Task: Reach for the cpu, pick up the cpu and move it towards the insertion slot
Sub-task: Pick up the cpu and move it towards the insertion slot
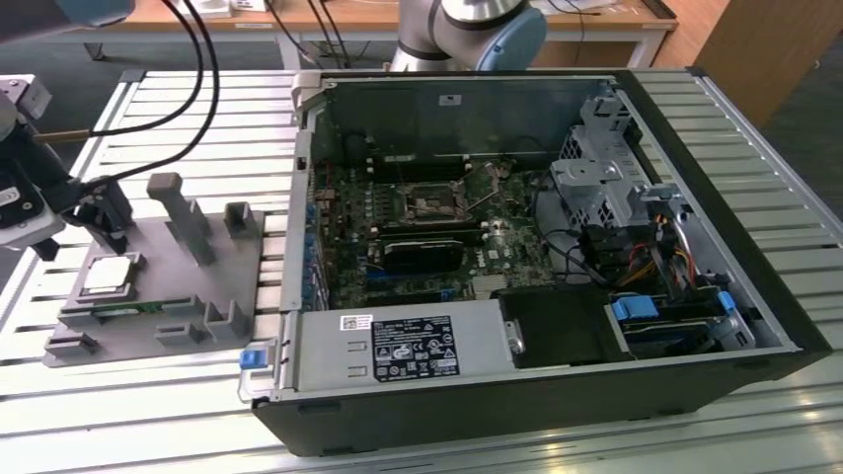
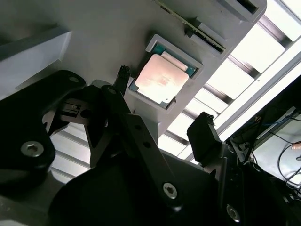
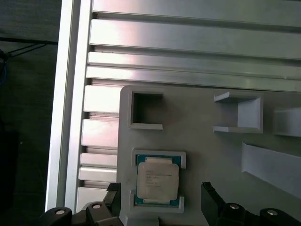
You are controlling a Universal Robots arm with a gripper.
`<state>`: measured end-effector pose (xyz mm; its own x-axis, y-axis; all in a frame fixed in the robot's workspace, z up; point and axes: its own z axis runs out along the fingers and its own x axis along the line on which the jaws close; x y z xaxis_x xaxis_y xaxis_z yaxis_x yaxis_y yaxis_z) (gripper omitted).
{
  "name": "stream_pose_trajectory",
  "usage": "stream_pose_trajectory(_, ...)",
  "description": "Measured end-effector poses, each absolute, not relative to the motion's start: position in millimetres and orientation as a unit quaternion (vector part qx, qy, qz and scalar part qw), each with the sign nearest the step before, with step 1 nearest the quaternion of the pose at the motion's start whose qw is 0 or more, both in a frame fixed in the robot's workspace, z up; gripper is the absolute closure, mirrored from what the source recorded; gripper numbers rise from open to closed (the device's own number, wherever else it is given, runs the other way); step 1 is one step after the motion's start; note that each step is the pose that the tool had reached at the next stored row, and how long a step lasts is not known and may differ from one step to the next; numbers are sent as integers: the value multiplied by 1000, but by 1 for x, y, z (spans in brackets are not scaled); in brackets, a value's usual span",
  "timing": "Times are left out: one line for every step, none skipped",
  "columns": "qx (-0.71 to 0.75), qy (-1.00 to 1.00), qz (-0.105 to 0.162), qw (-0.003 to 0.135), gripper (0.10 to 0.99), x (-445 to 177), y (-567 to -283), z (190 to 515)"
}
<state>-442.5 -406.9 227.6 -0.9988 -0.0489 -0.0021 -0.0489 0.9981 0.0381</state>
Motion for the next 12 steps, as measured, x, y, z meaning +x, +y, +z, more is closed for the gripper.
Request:
stream_pose_trajectory(-24,1000,19,1,318,-443,-407,226)
stream_pose_trajectory(-24,1000,19,1,318,-443,-407,224)
stream_pose_trajectory(-24,1000,19,1,318,-443,-407,222)
stream_pose_trajectory(-24,1000,19,1,318,-443,-407,221)
stream_pose_trajectory(-24,1000,19,1,318,-443,-407,219)
stream_pose_trajectory(-24,1000,19,0,318,-443,-407,217)
stream_pose_trajectory(-24,1000,19,0,318,-443,-407,215)
stream_pose_trajectory(-24,1000,19,1,318,-444,-407,213)
stream_pose_trajectory(-24,1000,19,1,318,-444,-407,211)
stream_pose_trajectory(-24,1000,19,1,318,-444,-407,210)
stream_pose_trajectory(-24,1000,19,1,318,-444,-407,208)
stream_pose_trajectory(-24,1000,19,1,318,-444,-407,206)
